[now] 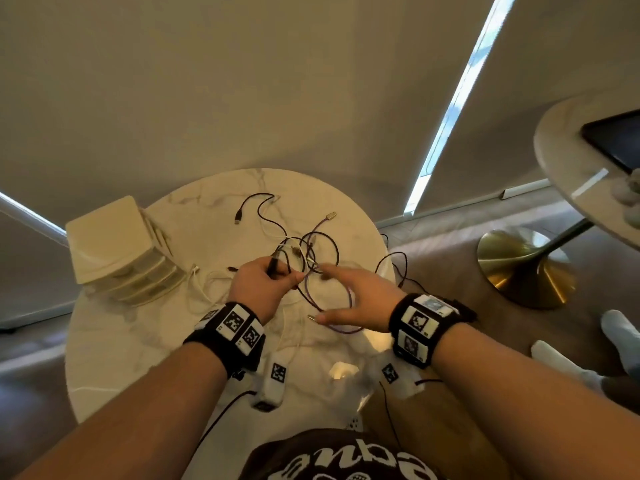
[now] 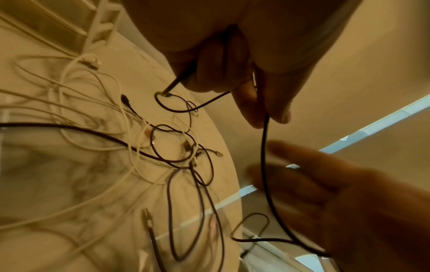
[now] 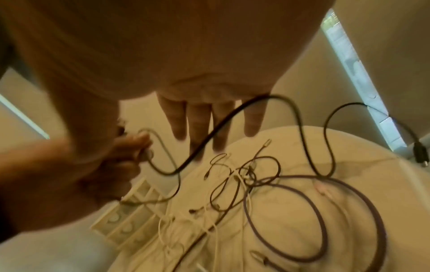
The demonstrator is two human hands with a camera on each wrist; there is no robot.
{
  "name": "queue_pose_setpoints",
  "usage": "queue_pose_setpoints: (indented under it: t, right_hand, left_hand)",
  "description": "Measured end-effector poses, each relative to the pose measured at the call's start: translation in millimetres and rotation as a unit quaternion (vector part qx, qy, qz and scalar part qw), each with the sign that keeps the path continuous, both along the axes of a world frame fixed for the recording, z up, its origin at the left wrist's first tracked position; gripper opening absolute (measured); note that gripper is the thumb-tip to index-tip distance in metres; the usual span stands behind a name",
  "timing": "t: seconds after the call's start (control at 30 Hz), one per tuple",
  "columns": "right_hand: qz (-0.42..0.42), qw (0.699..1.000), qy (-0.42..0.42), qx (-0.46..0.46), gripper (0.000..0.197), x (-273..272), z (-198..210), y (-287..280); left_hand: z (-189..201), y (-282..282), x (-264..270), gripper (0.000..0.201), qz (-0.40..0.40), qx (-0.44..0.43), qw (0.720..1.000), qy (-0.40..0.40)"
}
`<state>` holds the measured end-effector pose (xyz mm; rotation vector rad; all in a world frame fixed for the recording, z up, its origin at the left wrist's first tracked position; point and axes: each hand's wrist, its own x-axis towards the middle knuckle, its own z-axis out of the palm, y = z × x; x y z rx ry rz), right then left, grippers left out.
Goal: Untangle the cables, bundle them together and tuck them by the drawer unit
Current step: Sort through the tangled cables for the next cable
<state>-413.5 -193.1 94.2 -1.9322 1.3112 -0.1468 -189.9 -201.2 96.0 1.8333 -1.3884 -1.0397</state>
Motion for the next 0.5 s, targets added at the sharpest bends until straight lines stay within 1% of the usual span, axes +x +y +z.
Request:
queue_pose_setpoints:
  t: [0.03, 0.07, 0.1, 0.17, 0.2, 0.23, 0.27, 0.3, 0.33, 0.37, 0.4, 0.43, 0.47, 0.5]
  right_hand:
    - [0.015, 0.999, 0.028, 0.015, 0.062, 7, -1, 1]
    - [0.025, 0.998, 0.041, 0.027, 0.042, 12, -6, 1]
    - [0.02, 0.998, 0.047, 0.025, 0.036, 13, -13, 2]
    - [-0.022, 0.997, 0.074, 0.02, 0.036, 1, -32, 5]
    - [-0.044, 0.993, 0.106, 0.026, 0.036, -11, -46, 6]
    - [-0.057, 0.985, 0.158, 0.044, 0.036, -23, -57, 9]
    - [-0.063, 0.972, 0.214, 0.071, 0.034, -34, -67, 11]
    - [-0.062, 0.957, 0.268, 0.094, 0.03, -42, -72, 12]
    - [-0.065, 0.945, 0.305, 0.102, 0.027, -47, -74, 13]
    - [-0.077, 0.944, 0.308, 0.093, 0.027, -48, -71, 11]
    - [-0.101, 0.955, 0.272, 0.063, 0.032, -44, -65, 9]
    - [-0.119, 0.971, 0.205, 0.027, 0.041, -36, -56, 5]
    - [-0.117, 0.985, 0.129, -0.01, 0.051, -24, -40, 2]
    - [-0.099, 0.992, 0.066, -0.037, 0.056, -9, -20, -1]
  left_hand:
    - [0, -1, -5, 0.018, -0.015, -0.007, 1.0, 0.016]
    - [2, -1, -9, 0.017, -0.026, -0.015, 0.999, 0.028]
    - [4, -1, -11, 0.017, -0.036, -0.022, 0.999, 0.034]
    - [6, -3, -12, 0.017, -0.028, -0.032, 0.999, 0.027]
    - [7, -3, -9, 0.017, -0.011, -0.032, 0.999, 0.026]
    - [6, -4, -5, 0.019, 0.014, -0.028, 0.998, 0.048]
    - [6, -5, -3, 0.019, 0.047, -0.022, 0.994, 0.101]
    - [6, -5, -1, 0.018, 0.076, -0.015, 0.983, 0.168]
    - [6, -5, 0, 0.017, 0.088, -0.005, 0.97, 0.228]
    - [8, -4, -1, 0.02, 0.086, 0.007, 0.956, 0.279]
    - [9, -1, -3, 0.024, 0.073, 0.021, 0.949, 0.307]
    - [11, 2, -5, 0.026, 0.047, 0.025, 0.948, 0.313]
    - [13, 5, -8, 0.028, 0.018, 0.024, 0.958, 0.284]
    - [15, 7, -11, 0.03, -0.02, 0.009, 0.978, 0.207]
